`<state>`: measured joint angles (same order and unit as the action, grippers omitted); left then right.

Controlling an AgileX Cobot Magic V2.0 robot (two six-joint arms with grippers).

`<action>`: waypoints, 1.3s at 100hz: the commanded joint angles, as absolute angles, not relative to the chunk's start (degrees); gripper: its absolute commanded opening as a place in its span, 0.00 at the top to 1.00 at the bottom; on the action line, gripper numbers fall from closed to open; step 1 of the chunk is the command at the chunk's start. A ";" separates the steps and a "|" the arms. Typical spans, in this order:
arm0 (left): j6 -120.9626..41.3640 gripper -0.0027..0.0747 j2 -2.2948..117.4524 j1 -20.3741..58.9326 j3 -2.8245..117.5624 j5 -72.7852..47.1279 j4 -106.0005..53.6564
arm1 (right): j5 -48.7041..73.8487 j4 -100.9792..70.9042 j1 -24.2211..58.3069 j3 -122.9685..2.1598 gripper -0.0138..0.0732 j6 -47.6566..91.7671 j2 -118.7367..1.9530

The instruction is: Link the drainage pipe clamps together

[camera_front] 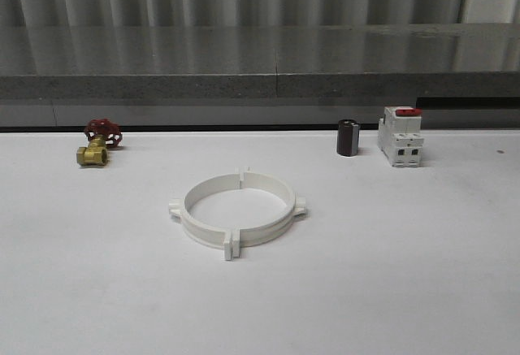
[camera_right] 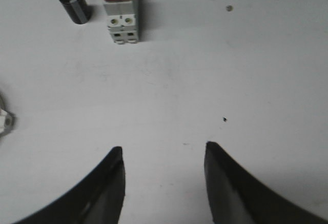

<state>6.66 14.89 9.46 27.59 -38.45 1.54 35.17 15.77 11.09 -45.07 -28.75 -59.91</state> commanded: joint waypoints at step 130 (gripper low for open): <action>6.83 0.99 15.42 9.29 29.13 -34.51 1.41 | 30.43 21.47 8.90 -23.35 0.98 -26.22 -9.76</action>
<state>6.66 14.89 9.46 27.59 -38.45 1.54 38.00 21.07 9.32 -24.11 -28.16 -10.33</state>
